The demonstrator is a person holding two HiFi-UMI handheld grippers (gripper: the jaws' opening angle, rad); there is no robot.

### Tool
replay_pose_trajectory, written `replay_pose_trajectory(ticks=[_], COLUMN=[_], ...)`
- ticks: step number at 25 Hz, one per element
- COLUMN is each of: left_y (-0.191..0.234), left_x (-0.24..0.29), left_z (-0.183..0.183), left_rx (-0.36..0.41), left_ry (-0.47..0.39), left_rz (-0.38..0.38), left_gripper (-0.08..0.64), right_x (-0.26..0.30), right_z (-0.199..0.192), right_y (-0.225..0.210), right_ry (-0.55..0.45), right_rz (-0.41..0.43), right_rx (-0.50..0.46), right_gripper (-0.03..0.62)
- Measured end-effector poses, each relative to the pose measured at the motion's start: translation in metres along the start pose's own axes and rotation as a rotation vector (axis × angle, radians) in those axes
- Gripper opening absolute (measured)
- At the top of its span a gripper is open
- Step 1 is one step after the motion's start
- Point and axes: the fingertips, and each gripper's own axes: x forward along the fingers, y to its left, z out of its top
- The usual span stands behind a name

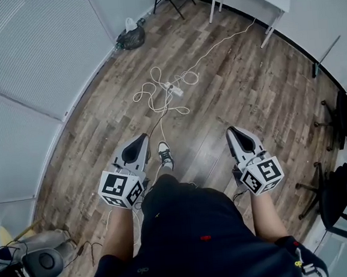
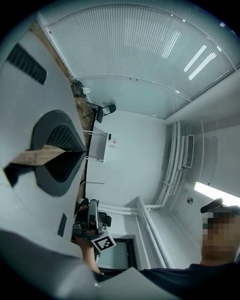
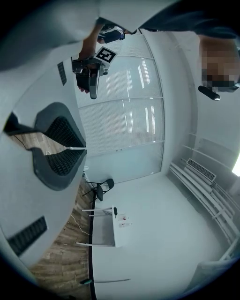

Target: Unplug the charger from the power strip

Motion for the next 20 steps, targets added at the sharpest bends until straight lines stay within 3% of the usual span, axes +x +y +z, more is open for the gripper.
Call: replay_pose_trajectory(ticks=[7, 15, 20], left_y=[0.063, 0.177, 0.242], left_x=[0.070, 0.151, 0.188], left_z=[0.020, 0.050, 0.066], left_rx=[-0.011, -0.015, -0.009], left_ry=[0.019, 0.067, 0.075], left_rz=[-0.032, -0.074, -0.103], left_gripper=[0.023, 0.023, 0.023], right_x=[0.081, 0.215, 0.281], right_z=[0.014, 0.037, 0.063], right_y=[-0.032, -0.052, -0.058], right_ry=[0.021, 0.065, 0.061], right_rz=[-0.023, -0.046, -0.078], right_rx=[-0.005, 0.008, -0.032], right_gripper=[0.032, 0.032, 0.032])
